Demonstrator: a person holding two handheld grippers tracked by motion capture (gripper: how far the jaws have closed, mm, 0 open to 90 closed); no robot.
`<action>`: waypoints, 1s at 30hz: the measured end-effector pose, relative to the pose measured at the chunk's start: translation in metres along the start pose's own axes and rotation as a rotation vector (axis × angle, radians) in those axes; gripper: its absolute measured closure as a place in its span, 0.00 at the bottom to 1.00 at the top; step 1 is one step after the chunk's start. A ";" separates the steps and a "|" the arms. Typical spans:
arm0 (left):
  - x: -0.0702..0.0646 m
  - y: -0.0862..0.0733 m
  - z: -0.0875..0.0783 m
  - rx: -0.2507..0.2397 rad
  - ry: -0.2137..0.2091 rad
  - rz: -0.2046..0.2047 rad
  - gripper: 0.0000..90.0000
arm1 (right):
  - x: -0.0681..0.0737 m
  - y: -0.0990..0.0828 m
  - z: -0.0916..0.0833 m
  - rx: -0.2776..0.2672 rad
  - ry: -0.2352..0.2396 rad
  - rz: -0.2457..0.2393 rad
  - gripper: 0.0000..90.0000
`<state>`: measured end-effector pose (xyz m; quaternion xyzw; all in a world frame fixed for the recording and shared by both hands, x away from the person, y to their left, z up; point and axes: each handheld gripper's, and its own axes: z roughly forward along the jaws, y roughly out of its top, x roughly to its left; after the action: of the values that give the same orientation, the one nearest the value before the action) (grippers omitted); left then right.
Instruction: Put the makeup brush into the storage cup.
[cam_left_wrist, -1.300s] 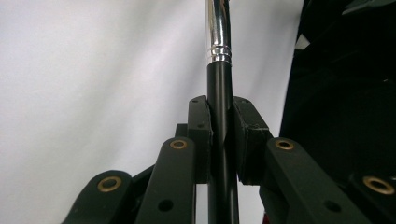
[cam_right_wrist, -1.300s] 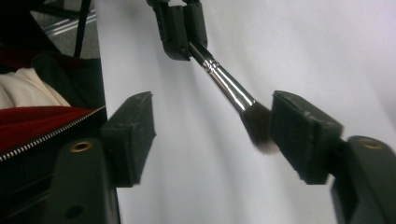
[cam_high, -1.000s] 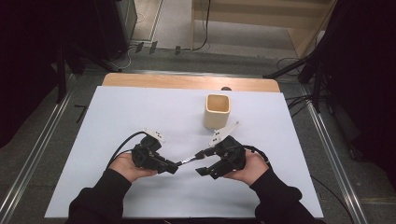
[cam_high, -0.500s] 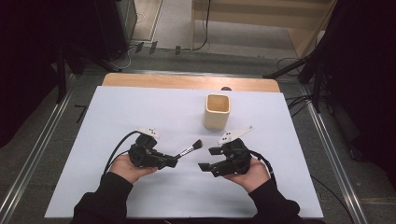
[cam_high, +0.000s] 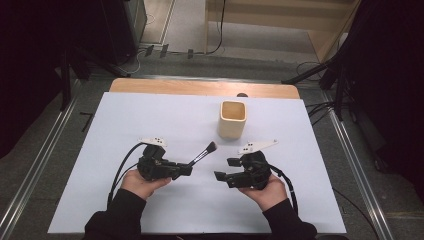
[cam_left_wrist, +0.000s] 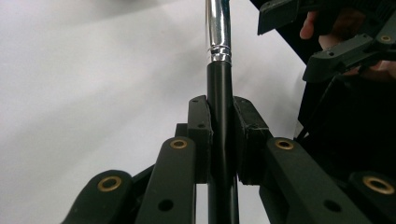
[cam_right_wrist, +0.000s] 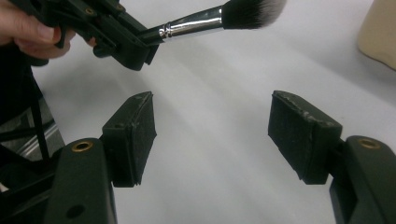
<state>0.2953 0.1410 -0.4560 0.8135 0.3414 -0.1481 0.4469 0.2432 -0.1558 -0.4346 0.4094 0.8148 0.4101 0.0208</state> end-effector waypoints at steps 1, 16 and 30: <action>0.000 0.000 0.000 -0.004 -0.004 -0.003 0.89 | 0.000 0.000 0.000 -0.007 -0.003 0.006 0.37; -0.009 -0.012 0.009 -0.137 -0.001 -0.057 0.89 | 0.005 0.001 0.007 -0.064 0.000 0.115 0.39; -0.018 -0.015 0.016 -0.196 0.015 -0.041 0.89 | 0.006 0.004 0.011 -0.132 -0.025 0.240 0.37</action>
<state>0.2725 0.1259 -0.4643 0.7599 0.3742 -0.1169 0.5185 0.2459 -0.1432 -0.4371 0.5068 0.7308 0.4571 0.0089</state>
